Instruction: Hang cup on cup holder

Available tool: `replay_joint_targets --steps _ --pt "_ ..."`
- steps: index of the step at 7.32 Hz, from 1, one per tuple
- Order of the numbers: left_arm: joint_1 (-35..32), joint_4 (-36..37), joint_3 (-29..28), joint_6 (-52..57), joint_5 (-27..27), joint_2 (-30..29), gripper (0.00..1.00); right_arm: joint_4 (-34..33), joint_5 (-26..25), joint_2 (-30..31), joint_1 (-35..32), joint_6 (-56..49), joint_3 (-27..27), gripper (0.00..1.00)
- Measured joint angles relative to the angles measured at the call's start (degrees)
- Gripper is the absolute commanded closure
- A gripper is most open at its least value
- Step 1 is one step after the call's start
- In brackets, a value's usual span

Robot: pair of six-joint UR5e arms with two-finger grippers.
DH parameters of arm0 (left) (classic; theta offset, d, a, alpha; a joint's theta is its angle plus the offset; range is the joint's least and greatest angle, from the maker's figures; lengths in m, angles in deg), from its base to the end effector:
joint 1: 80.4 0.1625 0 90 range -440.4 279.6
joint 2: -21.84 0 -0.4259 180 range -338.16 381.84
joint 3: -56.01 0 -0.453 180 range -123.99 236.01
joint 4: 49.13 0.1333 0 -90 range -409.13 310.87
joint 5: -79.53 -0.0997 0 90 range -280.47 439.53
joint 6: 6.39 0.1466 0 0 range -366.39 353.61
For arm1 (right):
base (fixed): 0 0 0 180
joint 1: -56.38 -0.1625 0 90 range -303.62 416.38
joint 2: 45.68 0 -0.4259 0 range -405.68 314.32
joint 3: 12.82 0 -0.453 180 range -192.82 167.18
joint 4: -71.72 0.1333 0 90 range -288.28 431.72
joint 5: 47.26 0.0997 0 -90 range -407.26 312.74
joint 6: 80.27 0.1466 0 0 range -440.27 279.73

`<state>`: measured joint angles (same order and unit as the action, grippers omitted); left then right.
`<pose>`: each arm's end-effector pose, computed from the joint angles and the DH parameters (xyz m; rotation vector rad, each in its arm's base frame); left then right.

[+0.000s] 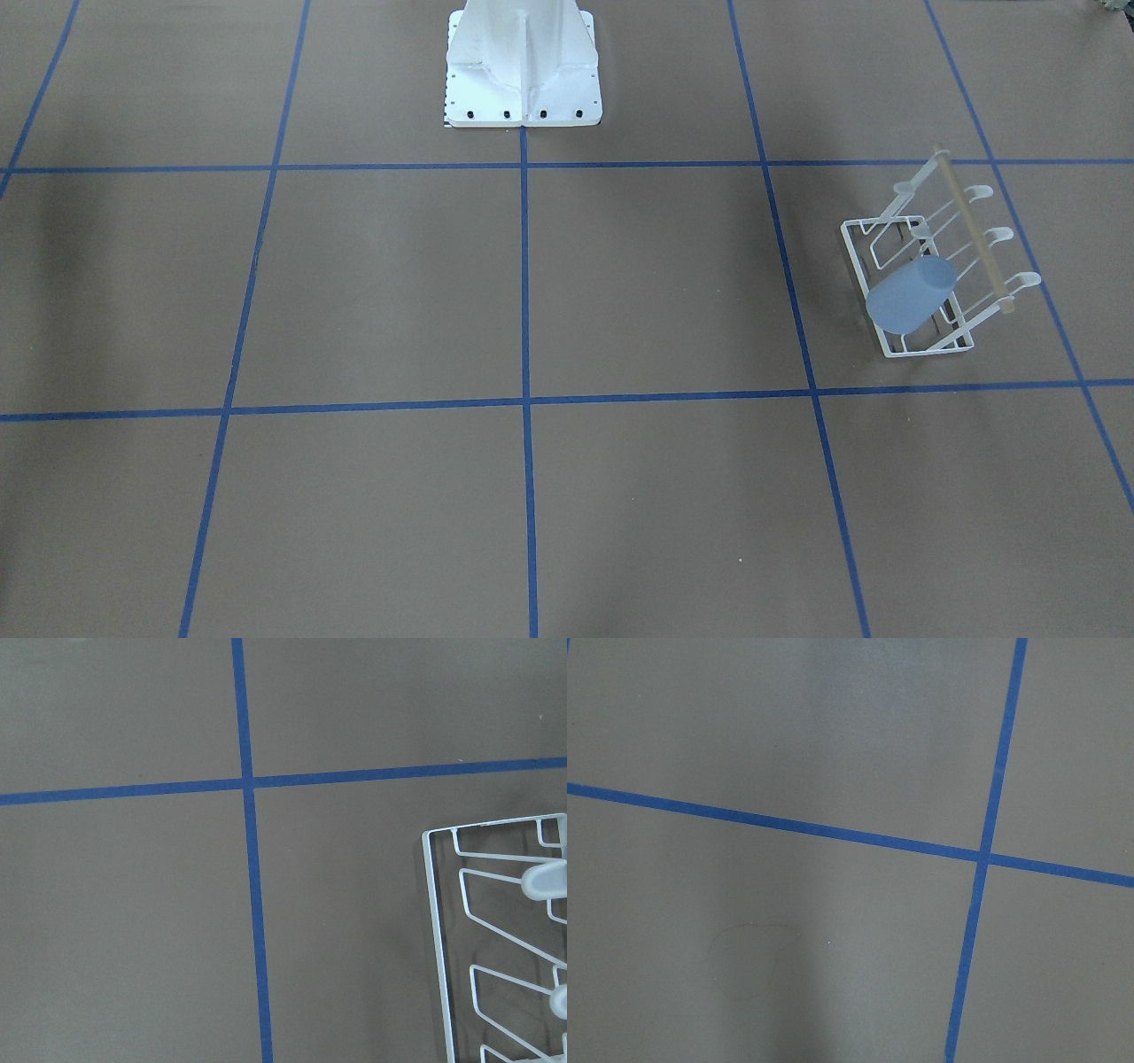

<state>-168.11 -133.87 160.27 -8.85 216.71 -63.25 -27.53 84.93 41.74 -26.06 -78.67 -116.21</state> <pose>-0.0051 -0.5177 0.6055 0.0331 0.8252 0.0266 -0.0400 -0.5661 0.5595 0.0529 -0.7427 -0.1424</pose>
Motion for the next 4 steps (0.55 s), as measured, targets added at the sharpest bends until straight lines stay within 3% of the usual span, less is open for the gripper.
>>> replay_joint_targets --steps 4 --pt "-0.07 0.09 0.95 -2.55 0.1 0.14 0.02 -0.06 0.0 0.02 0.0 0.42 0.43 0.0"
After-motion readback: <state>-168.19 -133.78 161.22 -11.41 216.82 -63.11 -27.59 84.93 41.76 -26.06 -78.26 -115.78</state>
